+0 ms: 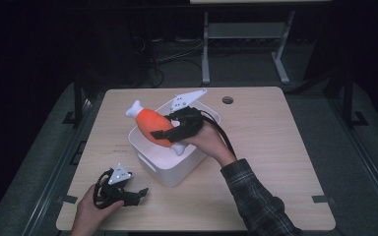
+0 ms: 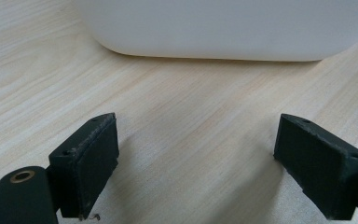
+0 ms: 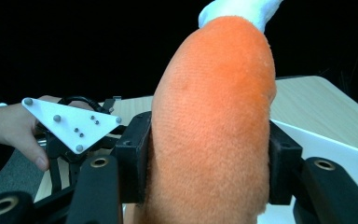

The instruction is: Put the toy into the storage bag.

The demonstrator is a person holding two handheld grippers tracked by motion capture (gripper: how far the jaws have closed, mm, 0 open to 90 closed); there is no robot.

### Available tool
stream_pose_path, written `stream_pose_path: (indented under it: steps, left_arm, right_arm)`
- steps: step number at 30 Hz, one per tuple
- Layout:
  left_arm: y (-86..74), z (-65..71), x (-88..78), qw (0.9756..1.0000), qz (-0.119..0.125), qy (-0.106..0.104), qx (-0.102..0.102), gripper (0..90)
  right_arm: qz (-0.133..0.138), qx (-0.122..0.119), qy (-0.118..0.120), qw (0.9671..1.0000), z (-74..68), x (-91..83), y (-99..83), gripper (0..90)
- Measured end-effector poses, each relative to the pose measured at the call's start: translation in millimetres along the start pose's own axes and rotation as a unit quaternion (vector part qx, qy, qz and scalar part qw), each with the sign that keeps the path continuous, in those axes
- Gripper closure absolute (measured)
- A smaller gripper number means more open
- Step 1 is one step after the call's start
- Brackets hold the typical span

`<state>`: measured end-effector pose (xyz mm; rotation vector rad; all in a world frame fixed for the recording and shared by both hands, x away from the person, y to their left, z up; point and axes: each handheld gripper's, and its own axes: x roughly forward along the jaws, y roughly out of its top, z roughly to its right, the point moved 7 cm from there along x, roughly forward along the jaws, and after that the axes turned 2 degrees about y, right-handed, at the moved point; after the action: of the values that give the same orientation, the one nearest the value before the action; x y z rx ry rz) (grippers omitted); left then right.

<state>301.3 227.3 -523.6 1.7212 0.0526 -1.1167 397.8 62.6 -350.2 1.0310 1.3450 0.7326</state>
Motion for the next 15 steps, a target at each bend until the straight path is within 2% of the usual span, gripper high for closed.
stream_pose_path:
  steps: [7, 15]
  left_arm:
    - [0.0, 0.0, 0.0, 1.0, 0.0, 0.0, 0.0, 12.8]
    - [0.0, 0.0, 0.0, 1.0, 0.0, 0.0, 0.0, 12.8]
  right_arm:
    - [-0.017, -0.001, 0.007, 0.9998, -4.8, 11.5, -3.8, 43.9]
    - [-0.03, 0.002, 0.004, 0.9995, -7.7, 15.0, -9.6, 43.4]
